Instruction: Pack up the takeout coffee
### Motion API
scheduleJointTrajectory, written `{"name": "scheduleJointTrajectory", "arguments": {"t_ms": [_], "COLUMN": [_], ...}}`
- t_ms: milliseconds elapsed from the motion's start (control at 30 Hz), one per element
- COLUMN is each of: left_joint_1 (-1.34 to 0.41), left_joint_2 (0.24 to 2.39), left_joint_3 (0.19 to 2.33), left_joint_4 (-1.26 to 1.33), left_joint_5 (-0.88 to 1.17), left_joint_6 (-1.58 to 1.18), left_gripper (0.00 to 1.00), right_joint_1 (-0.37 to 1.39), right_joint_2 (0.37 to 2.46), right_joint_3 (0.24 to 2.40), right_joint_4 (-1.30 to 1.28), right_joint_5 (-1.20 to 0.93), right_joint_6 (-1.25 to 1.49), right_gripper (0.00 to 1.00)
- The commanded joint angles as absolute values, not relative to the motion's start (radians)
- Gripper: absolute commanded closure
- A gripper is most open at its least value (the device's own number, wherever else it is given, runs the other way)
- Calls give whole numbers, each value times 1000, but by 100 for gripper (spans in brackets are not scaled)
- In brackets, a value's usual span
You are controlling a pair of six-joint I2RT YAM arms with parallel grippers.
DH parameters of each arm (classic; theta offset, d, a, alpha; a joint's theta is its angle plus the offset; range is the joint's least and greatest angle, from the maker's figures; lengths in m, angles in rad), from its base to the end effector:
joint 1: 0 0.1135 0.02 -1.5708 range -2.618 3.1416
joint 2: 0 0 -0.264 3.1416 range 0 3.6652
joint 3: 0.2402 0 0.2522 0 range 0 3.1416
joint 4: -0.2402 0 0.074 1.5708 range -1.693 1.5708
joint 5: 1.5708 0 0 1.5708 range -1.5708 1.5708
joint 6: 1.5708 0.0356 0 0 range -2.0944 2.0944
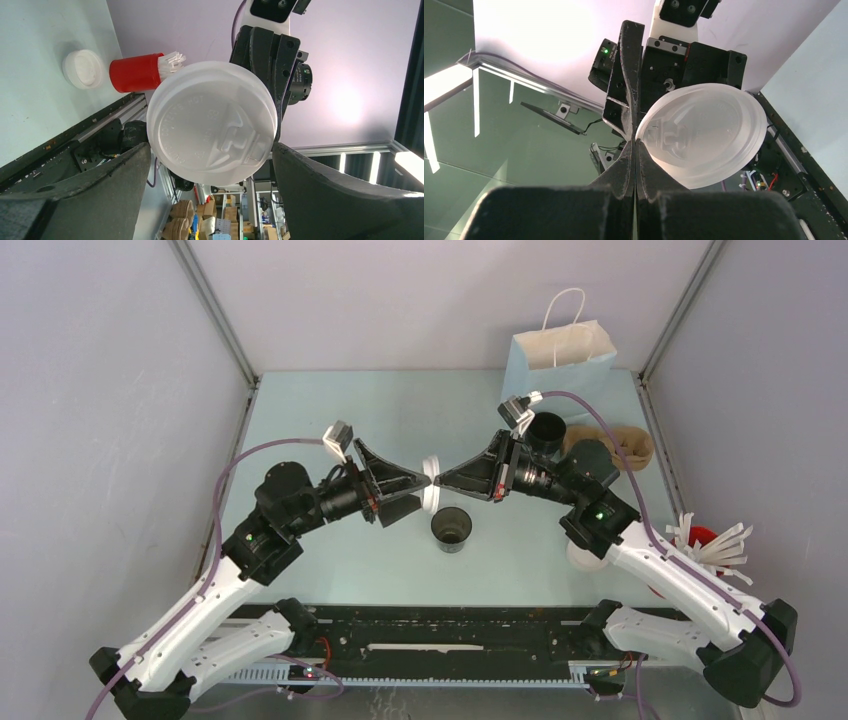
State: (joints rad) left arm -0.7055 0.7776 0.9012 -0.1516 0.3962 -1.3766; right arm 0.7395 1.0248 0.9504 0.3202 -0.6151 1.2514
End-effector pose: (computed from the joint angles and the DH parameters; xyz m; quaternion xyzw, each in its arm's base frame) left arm 0.1238 -0.1235 0.3855 -0.1019 0.7089 -0.6611 0.2236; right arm 0.1573 0.1713 0.4058 -0.0825 0.6276 0.7318 0.2527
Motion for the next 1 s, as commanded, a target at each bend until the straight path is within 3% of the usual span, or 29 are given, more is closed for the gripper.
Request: {"name": "scheduleJointTrajectory", "arguments": {"t_ms": [0,233,600,967], "left_joint_1": [-700,-699,-696,-693], "left_joint_2": [776,782,775,763], "left_joint_3": [950,956,948,930], "left_joint_4": [-149,-149,-130,-127], "left_joint_5": [413,415,416,411], "left_joint_6": [-1350,-1348,-1355,-1364], "left_gripper": [6,8,3,11], "right_joint_1": [729,732,742,747], "right_joint_2": [1006,1015,1016,1024], "right_joint_3": [954,954,921,919], "right_joint_4": [324,317,337,346], "right_joint_5": [-626,-637,-632,-632], "right_joint_6": [1227,1221,1224,1224], "right_gripper": [100,100,100,100]}}
